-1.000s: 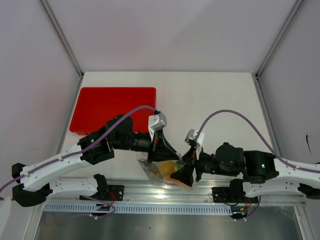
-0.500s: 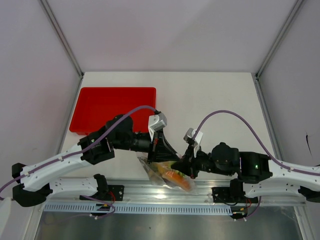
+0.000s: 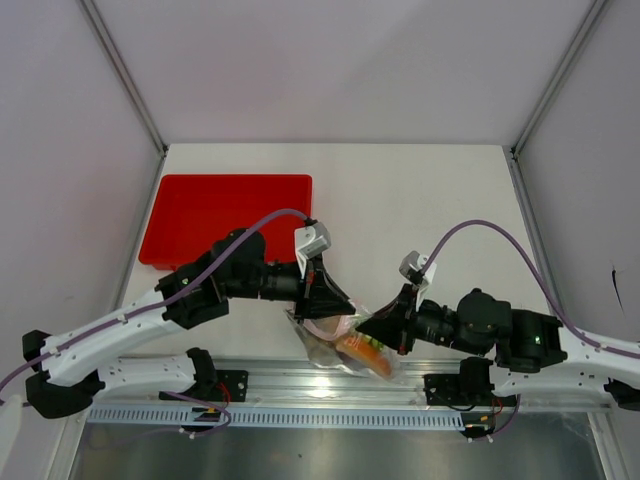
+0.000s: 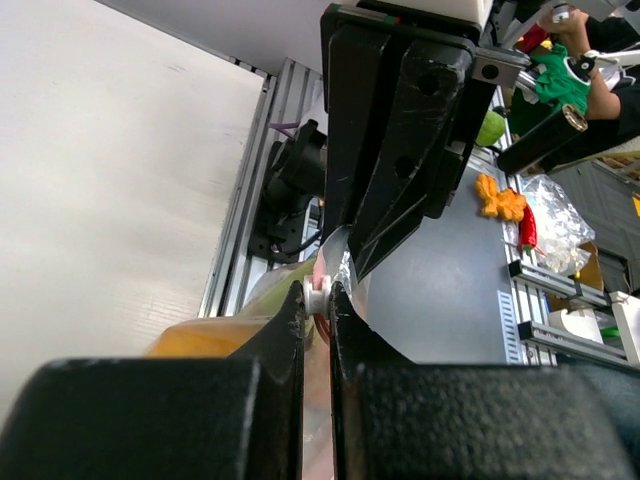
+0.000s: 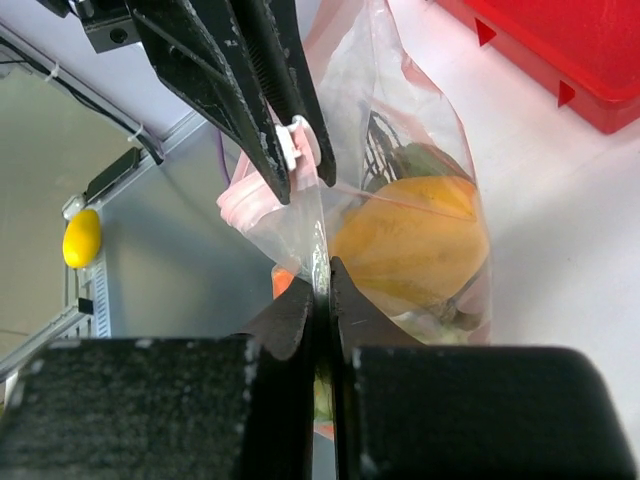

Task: Place the food in the zip-top bag and seal the zipper
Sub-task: Zip the zipper food storage bag at the center of the board.

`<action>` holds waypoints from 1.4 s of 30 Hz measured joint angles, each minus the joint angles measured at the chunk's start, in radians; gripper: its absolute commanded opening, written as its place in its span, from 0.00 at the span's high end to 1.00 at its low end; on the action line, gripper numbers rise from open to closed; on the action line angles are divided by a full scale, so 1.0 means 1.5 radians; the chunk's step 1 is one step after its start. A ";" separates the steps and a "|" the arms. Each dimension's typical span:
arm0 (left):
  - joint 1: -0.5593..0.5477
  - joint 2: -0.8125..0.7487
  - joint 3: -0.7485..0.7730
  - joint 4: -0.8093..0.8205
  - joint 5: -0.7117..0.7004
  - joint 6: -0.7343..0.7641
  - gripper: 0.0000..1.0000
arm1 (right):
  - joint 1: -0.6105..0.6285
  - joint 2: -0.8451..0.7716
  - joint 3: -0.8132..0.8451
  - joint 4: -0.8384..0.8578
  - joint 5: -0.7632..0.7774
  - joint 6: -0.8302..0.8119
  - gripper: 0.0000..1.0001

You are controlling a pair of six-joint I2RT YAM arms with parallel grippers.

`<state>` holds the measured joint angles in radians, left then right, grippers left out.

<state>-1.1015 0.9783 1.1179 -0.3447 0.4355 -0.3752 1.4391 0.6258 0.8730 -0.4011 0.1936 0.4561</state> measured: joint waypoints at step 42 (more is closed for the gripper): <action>0.010 -0.001 -0.059 0.115 0.165 0.070 0.11 | -0.086 0.043 0.105 -0.088 -0.184 -0.057 1.00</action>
<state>-1.0866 0.9764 1.0298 -0.1722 0.6834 -0.2695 1.3102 0.6910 1.0298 -0.5327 -0.0830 0.3710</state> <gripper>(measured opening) 0.856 0.095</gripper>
